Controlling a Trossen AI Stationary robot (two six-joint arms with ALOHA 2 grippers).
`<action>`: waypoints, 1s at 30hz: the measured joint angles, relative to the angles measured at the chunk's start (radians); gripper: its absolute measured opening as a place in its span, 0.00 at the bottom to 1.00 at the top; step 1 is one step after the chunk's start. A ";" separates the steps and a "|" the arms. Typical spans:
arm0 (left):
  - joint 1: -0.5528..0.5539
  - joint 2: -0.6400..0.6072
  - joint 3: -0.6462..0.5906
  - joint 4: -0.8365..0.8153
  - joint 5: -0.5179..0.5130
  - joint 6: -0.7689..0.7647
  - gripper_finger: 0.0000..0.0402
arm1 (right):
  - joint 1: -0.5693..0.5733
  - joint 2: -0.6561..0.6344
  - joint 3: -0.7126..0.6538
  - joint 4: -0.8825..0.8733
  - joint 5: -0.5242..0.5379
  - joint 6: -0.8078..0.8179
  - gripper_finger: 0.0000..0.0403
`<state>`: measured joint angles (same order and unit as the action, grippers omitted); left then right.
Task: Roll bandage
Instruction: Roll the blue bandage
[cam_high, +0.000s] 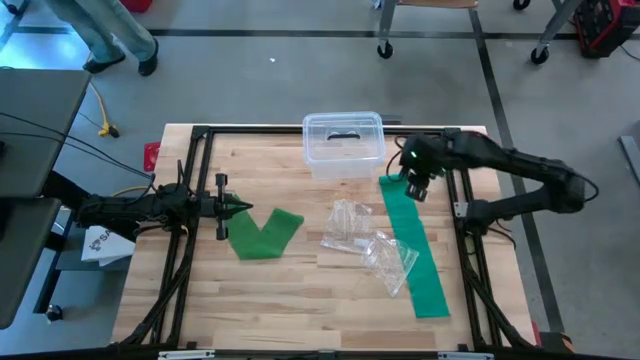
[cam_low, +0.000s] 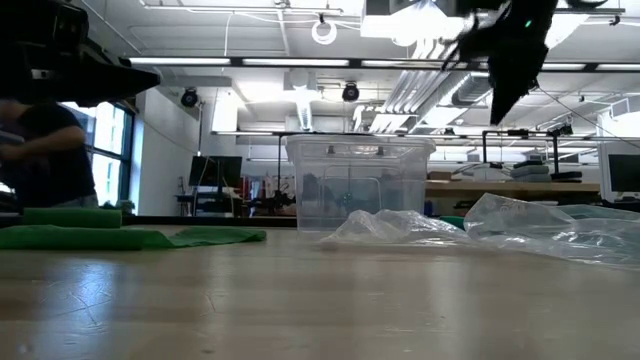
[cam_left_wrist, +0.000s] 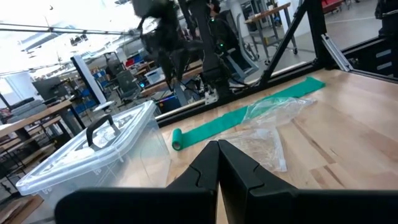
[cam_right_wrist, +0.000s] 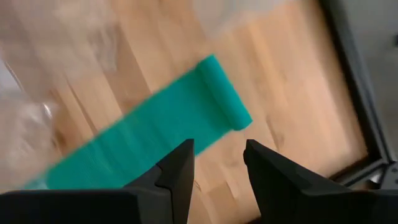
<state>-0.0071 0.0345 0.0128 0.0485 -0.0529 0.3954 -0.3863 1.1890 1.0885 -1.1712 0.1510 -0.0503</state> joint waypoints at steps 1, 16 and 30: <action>0.000 0.000 0.000 0.000 0.000 0.000 0.00 | -0.038 0.023 0.000 0.001 -0.032 -0.057 0.34; 0.000 0.000 0.000 0.001 0.001 0.000 0.00 | -0.286 0.231 -0.183 0.327 -0.161 -0.468 0.55; 0.000 0.000 0.000 0.001 0.001 0.000 0.00 | -0.351 0.401 -0.298 0.535 -0.152 -0.564 0.54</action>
<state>-0.0074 0.0345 0.0126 0.0494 -0.0521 0.3954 -0.7368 1.5898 0.7902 -0.6358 -0.0008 -0.6142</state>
